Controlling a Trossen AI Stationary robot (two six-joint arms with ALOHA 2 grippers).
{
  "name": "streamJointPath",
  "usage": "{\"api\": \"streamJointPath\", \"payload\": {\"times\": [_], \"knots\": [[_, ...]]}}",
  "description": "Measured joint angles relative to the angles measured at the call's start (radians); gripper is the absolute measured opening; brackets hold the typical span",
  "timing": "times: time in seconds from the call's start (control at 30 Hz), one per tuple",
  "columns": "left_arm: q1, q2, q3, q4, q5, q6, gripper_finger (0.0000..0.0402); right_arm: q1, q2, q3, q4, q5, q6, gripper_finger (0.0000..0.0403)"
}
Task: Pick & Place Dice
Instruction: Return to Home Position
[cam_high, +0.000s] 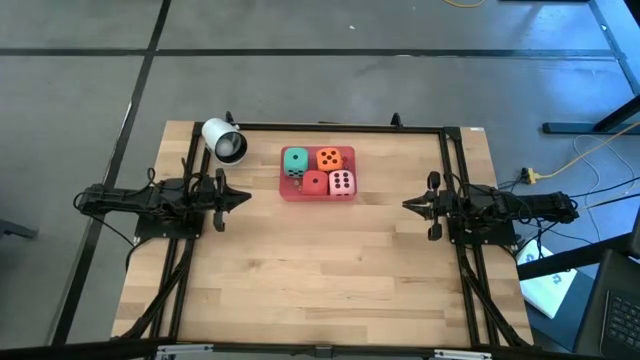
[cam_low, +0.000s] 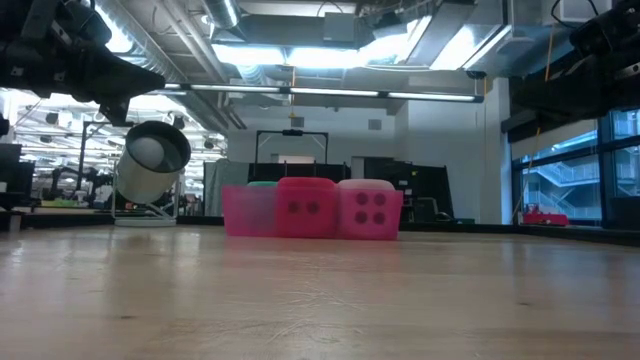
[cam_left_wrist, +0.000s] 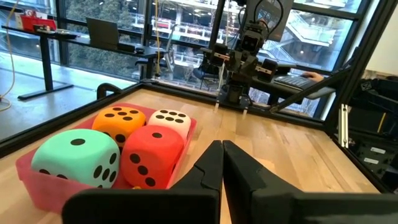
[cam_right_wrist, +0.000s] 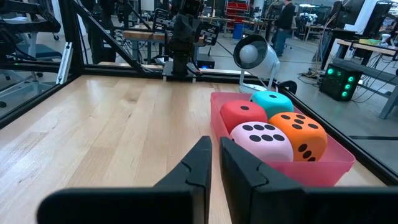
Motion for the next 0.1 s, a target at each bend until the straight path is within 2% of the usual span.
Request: {"api": "streamJointPath", "payload": {"times": [0.1], "knots": [[0.000, 0.000, 0.000, 0.000, 0.000, 0.000, 0.0005, 0.000, 0.000, 0.000, 0.000, 0.000, 0.000, 0.0034]]}}
